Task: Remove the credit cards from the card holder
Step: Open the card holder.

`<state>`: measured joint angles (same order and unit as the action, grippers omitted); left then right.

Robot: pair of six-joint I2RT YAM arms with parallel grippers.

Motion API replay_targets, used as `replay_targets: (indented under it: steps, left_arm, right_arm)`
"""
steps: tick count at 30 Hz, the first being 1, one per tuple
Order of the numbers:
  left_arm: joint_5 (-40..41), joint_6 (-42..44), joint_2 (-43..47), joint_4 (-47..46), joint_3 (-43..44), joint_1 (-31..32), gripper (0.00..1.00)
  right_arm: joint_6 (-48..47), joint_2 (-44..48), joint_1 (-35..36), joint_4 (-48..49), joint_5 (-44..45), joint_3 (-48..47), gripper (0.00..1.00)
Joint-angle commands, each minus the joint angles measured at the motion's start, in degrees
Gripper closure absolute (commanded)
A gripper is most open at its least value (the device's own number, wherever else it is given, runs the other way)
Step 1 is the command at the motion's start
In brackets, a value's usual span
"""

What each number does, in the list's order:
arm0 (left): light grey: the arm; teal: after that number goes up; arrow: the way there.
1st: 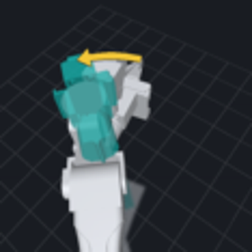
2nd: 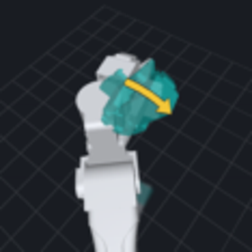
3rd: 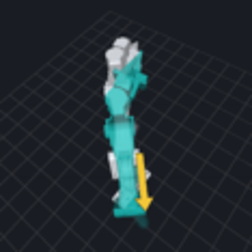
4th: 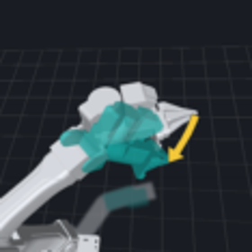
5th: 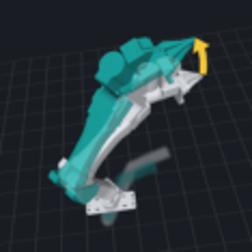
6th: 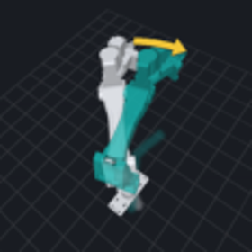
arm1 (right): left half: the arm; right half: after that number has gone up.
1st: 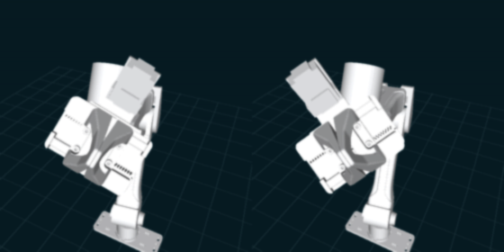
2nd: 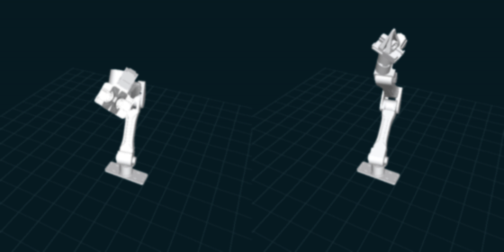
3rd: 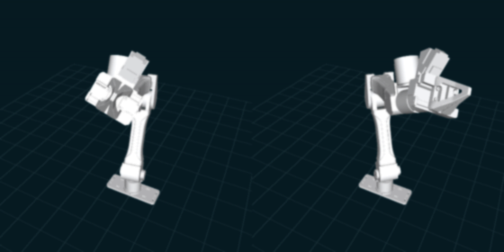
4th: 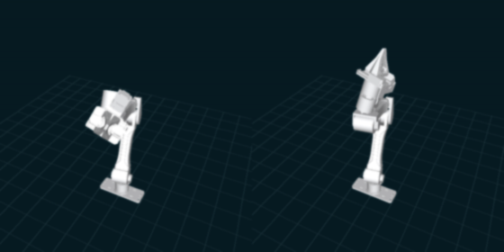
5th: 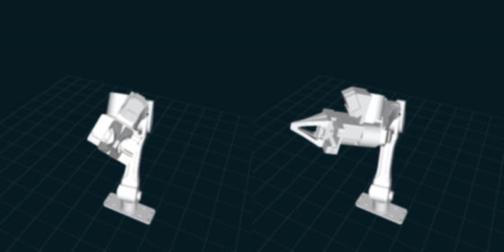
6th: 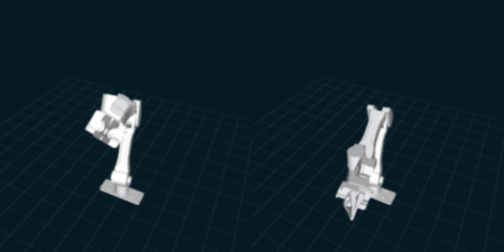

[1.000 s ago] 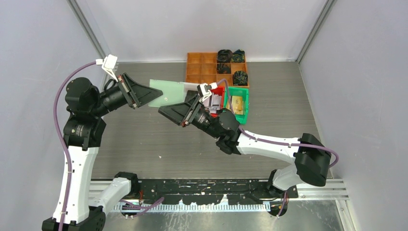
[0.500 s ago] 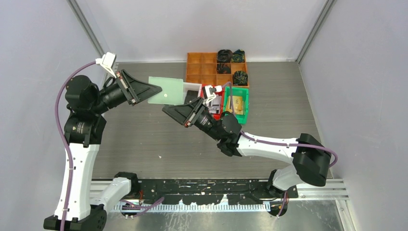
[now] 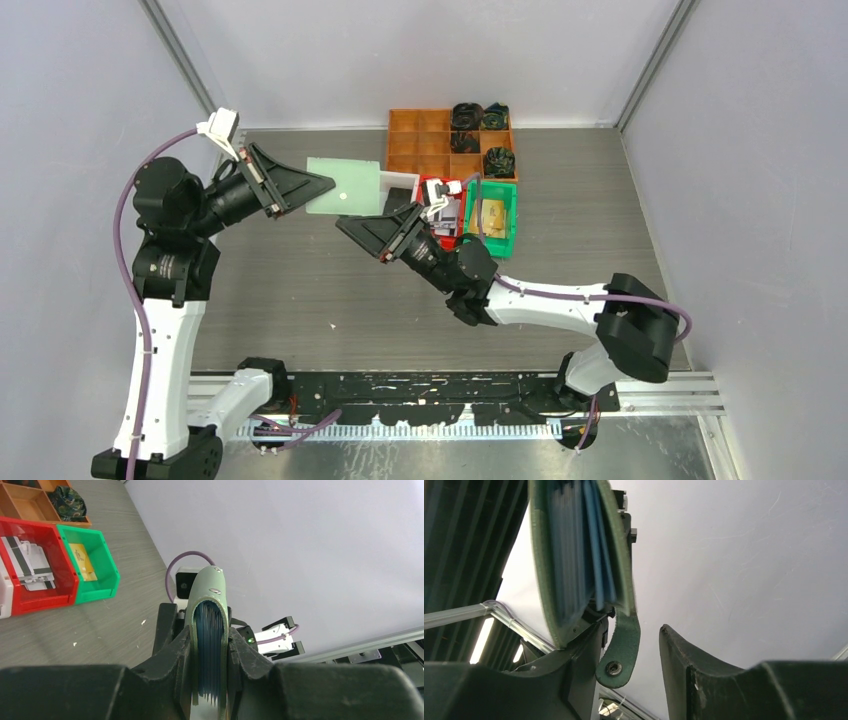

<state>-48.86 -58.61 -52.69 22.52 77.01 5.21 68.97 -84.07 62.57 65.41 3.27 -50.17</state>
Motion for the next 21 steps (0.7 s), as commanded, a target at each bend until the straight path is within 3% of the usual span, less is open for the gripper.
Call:
replay_targets:
  steps: [1, 8, 21]
  left_arm:
    - [-1.8, -2.1, 1.7, -5.4, 1.9, -0.3, 1.0]
    - [-2.2, -3.1, 2.0, -5.7, 2.5, -0.4, 1.0]
    - [-2.5, -3.4, 2.5, -5.6, 1.5, -0.3, 1.0]
  right_arm:
    - [1.7, -2.2, -0.5, 9.6, 1.5, -1.4, 0.51]
    - [5.4, -5.1, -0.7, 16.6, 3.2, 0.2, 0.59]
    - [4.8, -5.5, -2.2, 16.5, -5.9, -7.5, 0.56]
